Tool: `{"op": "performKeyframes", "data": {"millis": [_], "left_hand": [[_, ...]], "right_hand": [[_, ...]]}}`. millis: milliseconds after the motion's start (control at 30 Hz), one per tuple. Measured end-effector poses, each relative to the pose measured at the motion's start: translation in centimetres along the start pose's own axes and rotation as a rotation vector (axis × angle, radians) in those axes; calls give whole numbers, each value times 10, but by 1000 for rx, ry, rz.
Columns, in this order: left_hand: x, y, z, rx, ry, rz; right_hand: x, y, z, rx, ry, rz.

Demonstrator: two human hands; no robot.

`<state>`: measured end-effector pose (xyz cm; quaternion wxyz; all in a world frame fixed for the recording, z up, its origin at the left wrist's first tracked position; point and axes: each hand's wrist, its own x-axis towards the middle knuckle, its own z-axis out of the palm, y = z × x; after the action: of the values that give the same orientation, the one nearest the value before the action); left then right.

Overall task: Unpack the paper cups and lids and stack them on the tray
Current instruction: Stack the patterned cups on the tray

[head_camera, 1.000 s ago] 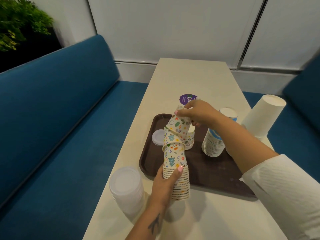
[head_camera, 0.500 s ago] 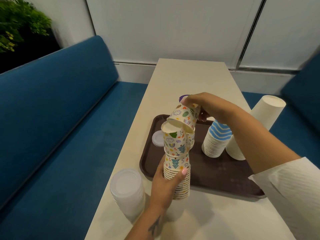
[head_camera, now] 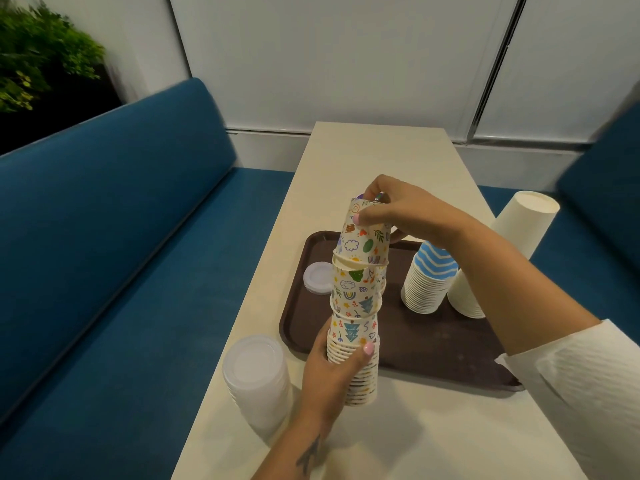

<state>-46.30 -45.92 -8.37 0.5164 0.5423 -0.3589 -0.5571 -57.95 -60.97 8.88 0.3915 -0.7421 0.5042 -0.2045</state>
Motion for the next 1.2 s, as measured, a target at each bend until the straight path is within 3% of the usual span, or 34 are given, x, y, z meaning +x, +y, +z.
{"op": "performKeyframes", "data": {"millis": [367,867,1200], "left_hand": [[-3,4,2,-7,-22,2],[9,15,8,2,51,54],[11,13,5,-11,83,7]], "right_hand": [[-13,7,12,-8,25,-152],[-18,39,50,211,-294,91],[8,35,38,438,-144,98]]}}
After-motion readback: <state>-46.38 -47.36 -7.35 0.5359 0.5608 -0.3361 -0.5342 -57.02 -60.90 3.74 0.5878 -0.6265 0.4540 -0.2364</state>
